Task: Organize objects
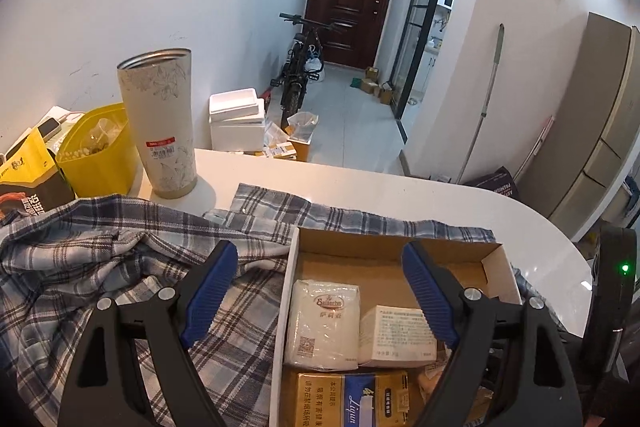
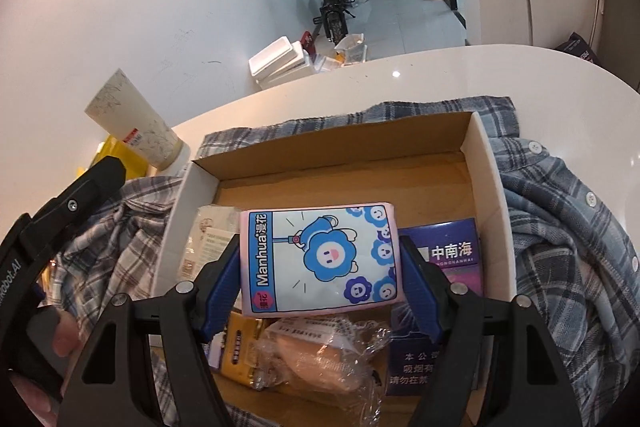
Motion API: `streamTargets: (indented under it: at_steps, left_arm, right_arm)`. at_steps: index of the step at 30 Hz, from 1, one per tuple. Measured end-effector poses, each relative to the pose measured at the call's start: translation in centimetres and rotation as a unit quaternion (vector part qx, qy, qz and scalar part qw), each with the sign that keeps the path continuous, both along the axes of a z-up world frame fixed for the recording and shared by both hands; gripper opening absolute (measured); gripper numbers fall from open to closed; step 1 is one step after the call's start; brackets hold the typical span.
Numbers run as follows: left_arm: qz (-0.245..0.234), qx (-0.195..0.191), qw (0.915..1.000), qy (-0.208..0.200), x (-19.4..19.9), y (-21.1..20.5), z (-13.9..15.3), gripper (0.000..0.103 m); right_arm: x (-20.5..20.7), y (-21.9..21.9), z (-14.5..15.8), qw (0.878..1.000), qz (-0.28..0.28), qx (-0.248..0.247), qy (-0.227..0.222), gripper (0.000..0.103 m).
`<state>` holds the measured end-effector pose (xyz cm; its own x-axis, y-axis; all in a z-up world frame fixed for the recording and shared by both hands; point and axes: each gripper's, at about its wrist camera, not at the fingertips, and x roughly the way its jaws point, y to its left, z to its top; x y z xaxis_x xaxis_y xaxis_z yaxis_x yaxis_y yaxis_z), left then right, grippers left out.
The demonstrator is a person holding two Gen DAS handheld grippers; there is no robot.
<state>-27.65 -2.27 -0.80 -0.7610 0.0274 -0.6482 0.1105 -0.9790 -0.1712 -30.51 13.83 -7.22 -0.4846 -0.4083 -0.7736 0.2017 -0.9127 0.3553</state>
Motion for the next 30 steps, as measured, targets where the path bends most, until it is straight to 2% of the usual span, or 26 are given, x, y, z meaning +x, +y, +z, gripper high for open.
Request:
streamTargets:
  at_steps: [10, 13, 20, 24, 25, 27, 30]
  left_arm:
    - [-0.012, -0.009, 0.9999, 0.0, 0.0, 0.6, 0.1, 0.086]
    - [-0.011, -0.009, 0.9999, 0.005, 0.3, 0.5, 0.7, 0.086]
    - [-0.019, -0.014, 0.9995, 0.021, 1.4, 1.0, 2.7, 0.086]
    - [-0.02, -0.047, 0.9965, 0.066, 3.5, 2.1, 5.4, 0.086]
    - [-0.016, -0.049, 0.9953, 0.082, 4.2, 2.3, 6.3, 0.086]
    - [-0.001, -0.037, 0.9921, 0.12, 6.1, 2.0, 8.2, 0.086]
    - [0.023, -0.015, 0.9851, 0.17, 8.9, 1.1, 11.2, 0.086]
  right_arm:
    - [-0.3, 0.5, 0.5, 1.0, -0.007, -0.019, 0.0, 0.073]
    - [-0.1, 1.0, 1.6, 1.0, -0.01, -0.017, 0.019, 0.074]
    - [1.2, 1.9, 5.4, 0.995, -0.029, 0.027, 0.092, 0.074]
    - [2.5, 2.7, 8.5, 0.99, -0.035, 0.028, 0.135, 0.075]
    - [3.0, 2.9, 9.4, 0.988, -0.038, 0.028, 0.147, 0.078]
    - [4.1, 3.4, 11.2, 0.982, -0.048, 0.028, 0.178, 0.085]
    - [5.9, 3.6, 13.8, 0.974, -0.046, 0.045, 0.217, 0.085]
